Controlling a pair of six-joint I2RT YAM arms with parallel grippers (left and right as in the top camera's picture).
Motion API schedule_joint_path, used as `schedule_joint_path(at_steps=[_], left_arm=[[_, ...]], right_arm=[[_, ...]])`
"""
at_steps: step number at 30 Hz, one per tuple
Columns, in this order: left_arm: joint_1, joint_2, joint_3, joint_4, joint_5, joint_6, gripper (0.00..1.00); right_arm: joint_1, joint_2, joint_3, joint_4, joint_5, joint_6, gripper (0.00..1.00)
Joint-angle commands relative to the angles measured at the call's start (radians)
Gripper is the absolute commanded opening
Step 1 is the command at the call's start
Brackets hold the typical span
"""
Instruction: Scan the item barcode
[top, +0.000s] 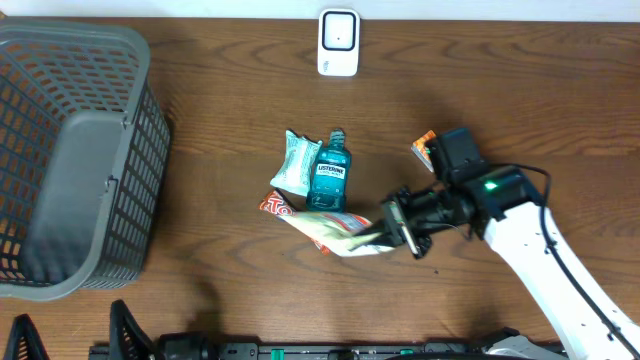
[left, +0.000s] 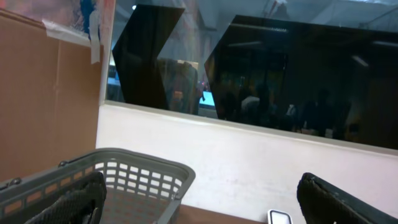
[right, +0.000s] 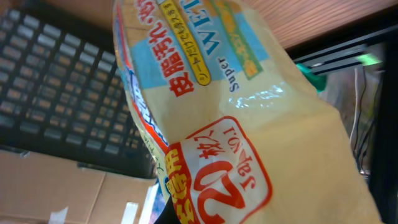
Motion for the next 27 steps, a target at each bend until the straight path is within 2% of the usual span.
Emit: schedule_joint_path(at_steps=[1,3,6,8,12,15,19,20,21,22,27], left_arm=[[-0.002,-0.007,-0.024,0.006,0.002,-0.009,0.98],[-0.002,-0.007,-0.028,0.006,0.002,-0.009,0.98],[-0.002,-0.007,-0.028,0.006,0.002,-0.009,0.98],[-0.002,-0.007,-0.028,0.006,0.002,-0.009,0.98],[-0.002,-0.007,-0.028,0.006,0.002,-0.009,0.98],[-0.002,-0.007,-0.028,0.006,0.002,-0.009,0.98],[-0.002,-0.007,-0.028,0.005,0.002,-0.009,0.98],[-0.002,-0.007,-0.028,0.002,0.002,-0.009,0.98],[-0.002,-0.007,-0.028,-0.002,0.002,-0.009,0.98],[-0.002,-0.007,-0.028,-0.002,0.002,-0.009,0.98],[-0.002,-0.007,-0.028,-0.002,0.002,-0.009,0.98]], right_arm=[[0.073,0.086,0.005,0.114,-0.081,0.193,0.01],[0.095,0.157,0.005,0.194,-0.128,0.228,0.01],[0.092,0.281,0.006,0.343,-0.335,0.248,0.01],[0.076,0.335,0.005,0.407,-0.367,0.285,0.01],[-0.006,0.435,0.005,0.435,-0.344,0.313,0.02],[-0.099,0.457,0.005,0.433,-0.285,0.259,0.01],[-0.211,0.457,0.006,0.441,-0.192,0.261,0.03],[-0.234,0.457,0.006,0.450,-0.148,0.256,0.14],[-0.262,0.457,0.006,0.465,-0.097,0.211,0.49],[-0.286,0.457,0.006,0.472,-0.047,0.145,0.61],[-0.347,0.457,0.006,0.509,0.102,-0.149,0.54]])
